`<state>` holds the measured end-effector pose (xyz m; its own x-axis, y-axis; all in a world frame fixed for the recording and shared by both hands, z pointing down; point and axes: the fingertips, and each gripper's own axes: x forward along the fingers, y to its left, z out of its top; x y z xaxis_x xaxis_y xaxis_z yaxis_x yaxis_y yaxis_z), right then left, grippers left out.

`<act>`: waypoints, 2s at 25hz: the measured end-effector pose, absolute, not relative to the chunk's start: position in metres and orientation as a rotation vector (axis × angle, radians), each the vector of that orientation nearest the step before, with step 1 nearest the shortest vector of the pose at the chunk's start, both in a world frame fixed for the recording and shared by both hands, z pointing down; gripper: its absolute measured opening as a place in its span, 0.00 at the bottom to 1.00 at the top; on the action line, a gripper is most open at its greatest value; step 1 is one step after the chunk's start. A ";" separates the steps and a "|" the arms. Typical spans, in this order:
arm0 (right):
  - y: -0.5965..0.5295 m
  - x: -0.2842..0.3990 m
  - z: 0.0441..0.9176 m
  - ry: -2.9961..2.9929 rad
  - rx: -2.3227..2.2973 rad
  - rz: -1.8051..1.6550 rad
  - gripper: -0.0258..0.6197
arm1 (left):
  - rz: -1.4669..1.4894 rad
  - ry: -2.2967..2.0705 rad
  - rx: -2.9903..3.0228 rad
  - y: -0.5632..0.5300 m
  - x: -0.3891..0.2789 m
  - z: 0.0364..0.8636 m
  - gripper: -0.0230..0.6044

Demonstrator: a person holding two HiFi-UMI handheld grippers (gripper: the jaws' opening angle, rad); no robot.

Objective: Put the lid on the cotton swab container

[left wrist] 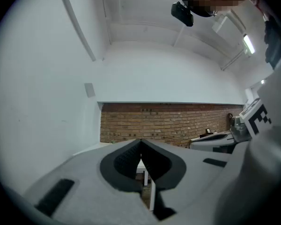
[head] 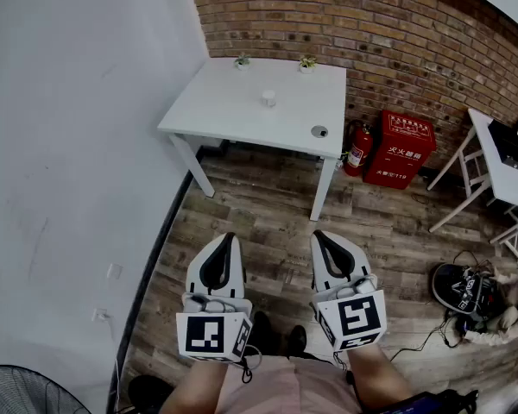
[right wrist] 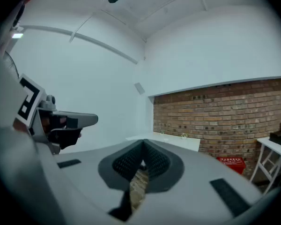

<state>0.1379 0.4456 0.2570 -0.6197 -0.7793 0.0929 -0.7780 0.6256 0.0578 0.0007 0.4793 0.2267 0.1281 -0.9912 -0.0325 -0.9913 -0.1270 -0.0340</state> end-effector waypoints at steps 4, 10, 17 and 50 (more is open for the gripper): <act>0.445 0.143 0.259 -2.736 1.311 -0.013 0.04 | -0.003 2.049 -2.324 0.479 0.006 0.230 0.03; 0.440 0.152 0.254 -2.778 1.340 -0.011 0.06 | 0.016 2.092 -2.287 0.478 0.009 0.229 0.04; 0.427 0.158 0.258 -2.761 1.313 -0.045 0.33 | 0.052 2.082 -2.299 0.469 0.019 0.229 0.37; 0.154 0.018 0.253 -2.637 1.458 -0.121 0.28 | 0.144 1.911 -2.474 0.178 -0.126 0.234 0.34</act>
